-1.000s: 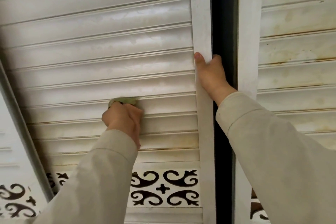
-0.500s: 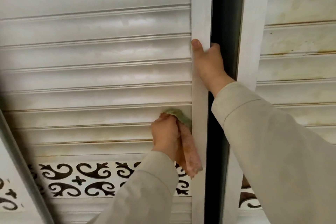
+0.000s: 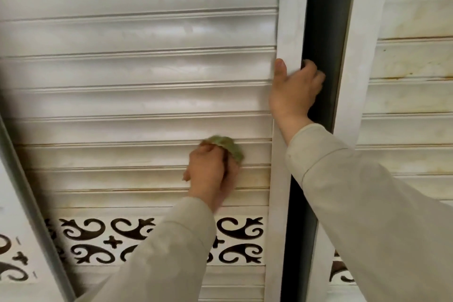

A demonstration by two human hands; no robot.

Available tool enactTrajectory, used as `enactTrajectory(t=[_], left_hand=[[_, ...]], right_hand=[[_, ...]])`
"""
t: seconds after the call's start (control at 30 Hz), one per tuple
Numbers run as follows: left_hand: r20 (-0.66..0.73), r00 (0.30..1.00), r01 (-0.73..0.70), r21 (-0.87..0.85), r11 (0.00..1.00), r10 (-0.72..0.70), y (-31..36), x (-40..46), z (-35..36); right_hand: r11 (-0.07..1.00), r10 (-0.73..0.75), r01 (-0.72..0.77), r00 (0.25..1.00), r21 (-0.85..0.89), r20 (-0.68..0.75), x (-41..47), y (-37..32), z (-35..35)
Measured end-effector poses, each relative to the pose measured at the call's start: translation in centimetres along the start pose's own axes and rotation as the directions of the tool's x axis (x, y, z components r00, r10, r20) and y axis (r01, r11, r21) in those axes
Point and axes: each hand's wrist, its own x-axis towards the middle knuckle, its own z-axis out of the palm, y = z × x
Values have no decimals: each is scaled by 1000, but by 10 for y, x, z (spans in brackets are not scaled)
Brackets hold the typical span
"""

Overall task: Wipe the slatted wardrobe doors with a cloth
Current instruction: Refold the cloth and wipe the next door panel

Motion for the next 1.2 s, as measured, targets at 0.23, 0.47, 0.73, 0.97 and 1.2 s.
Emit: enactTrajectory(t=[0.23,0.47,0.73,0.97,1.2], left_hand=[[56,998,-41,361,932,22,2,19,2],[-291,941,-101,246,964,173,32,42,-103],[-329,929,-127,143,982,168,63,40,-178],[13,976,-179,628,757,220,50,52,-119],[-366,880,-203,289,936,303,74,80,-216]], right_hand=[[764,-568,611,789,-206,235,-55,-38,31],[634,-551,656,755,-410,356,-39,5,44],[815,-466,472,879,-337,102,-65,-28,59],[582,-641,774,626,-250,445,-116,-92,135],[547,-666,756,653,-361,360,-97,-67,130]])
